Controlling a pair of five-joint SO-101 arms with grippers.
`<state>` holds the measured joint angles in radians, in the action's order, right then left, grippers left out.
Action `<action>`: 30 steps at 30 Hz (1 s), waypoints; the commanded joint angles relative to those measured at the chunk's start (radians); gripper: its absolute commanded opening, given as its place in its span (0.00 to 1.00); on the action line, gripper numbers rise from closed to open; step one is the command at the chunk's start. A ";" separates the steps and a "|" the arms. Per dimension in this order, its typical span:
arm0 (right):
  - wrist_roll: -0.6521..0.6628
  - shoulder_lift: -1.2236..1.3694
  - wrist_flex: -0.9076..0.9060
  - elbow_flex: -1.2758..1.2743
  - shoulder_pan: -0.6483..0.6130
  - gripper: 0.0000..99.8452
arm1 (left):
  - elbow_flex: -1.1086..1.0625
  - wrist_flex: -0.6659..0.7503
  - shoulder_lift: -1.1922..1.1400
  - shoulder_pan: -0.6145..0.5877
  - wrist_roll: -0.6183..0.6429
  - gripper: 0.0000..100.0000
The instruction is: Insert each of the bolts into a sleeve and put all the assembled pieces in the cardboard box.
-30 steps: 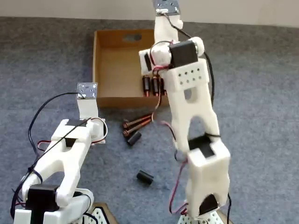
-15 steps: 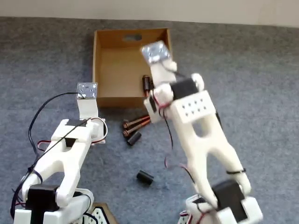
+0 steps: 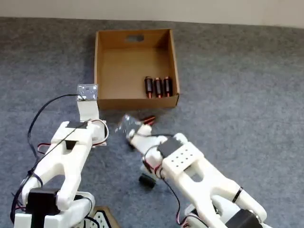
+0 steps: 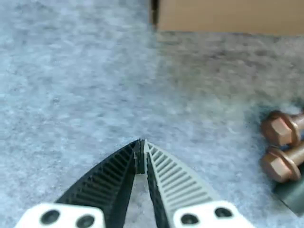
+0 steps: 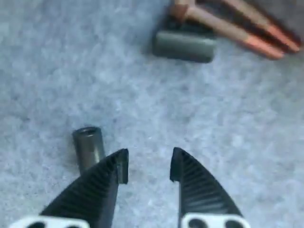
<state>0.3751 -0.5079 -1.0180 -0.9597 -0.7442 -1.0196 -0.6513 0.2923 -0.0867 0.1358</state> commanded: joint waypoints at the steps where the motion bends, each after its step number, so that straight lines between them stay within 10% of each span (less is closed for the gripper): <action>1: 0.020 -0.028 0.061 -0.045 -0.033 0.15 | 0.030 0.023 -0.002 -0.058 0.008 0.02; 30: -0.041 -0.074 -0.065 0.013 -0.237 0.15 | 0.025 0.086 -0.002 -0.170 0.170 0.02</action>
<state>0.3644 -0.5340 -1.0579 -1.0027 -0.9605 -1.0196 -0.5808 0.2923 -0.2463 0.3000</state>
